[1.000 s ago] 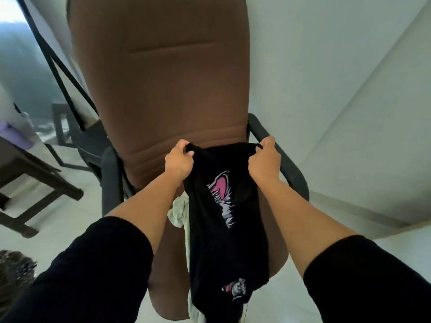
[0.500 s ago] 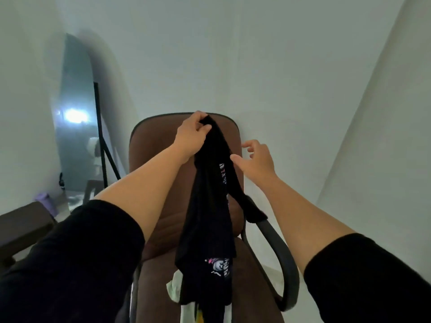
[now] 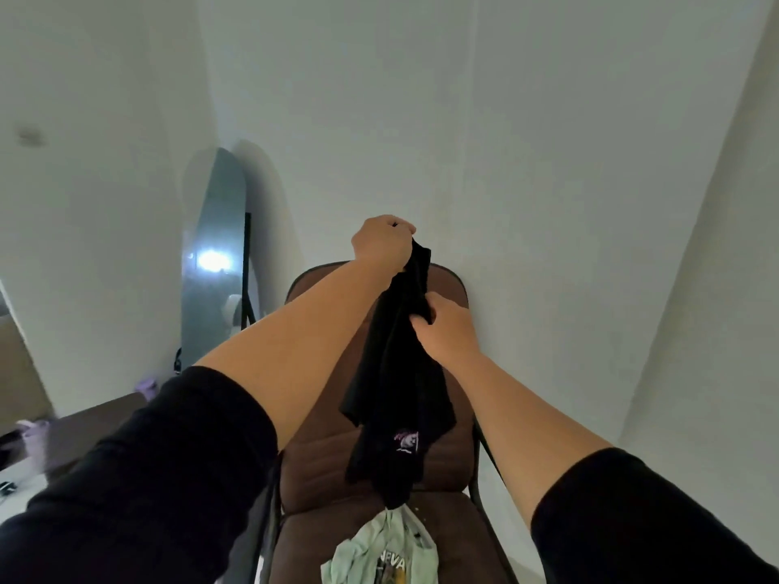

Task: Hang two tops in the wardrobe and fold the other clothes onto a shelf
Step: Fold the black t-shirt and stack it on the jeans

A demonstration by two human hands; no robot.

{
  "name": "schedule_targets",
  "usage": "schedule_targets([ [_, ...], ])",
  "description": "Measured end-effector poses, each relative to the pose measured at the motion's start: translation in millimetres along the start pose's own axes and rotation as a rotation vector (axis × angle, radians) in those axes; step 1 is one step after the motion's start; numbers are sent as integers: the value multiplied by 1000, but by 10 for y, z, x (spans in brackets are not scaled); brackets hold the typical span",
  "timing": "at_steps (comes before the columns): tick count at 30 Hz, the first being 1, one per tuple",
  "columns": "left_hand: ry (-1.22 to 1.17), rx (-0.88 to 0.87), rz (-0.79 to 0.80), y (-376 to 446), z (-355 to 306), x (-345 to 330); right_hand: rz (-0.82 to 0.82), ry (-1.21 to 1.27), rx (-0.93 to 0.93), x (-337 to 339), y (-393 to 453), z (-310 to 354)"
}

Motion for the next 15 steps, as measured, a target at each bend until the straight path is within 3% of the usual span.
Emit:
schedule_targets([
  [4, 127, -118, 72, 60, 90, 174, -133, 17, -33, 146, -1, 8],
  [9, 823, -570, 226, 140, 395, 544, -269, 49, -95, 385, 103, 73],
  [12, 1011, -606, 277, 265, 629, 695, -265, 29, -103, 417, 137, 171],
  [15, 1004, -624, 308, 320, 783, 778, -287, -3, -105, 432, 142, 280],
])
Point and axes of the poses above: each hand's wrist, its own y-axis towards the middle knuckle, its own x-axis out of the back of the hand, z = x × y, the point moved 4 cm from there along y, towards the middle knuckle, and after that the axes turned 14 degrees about -z, right-handed, at the moved point
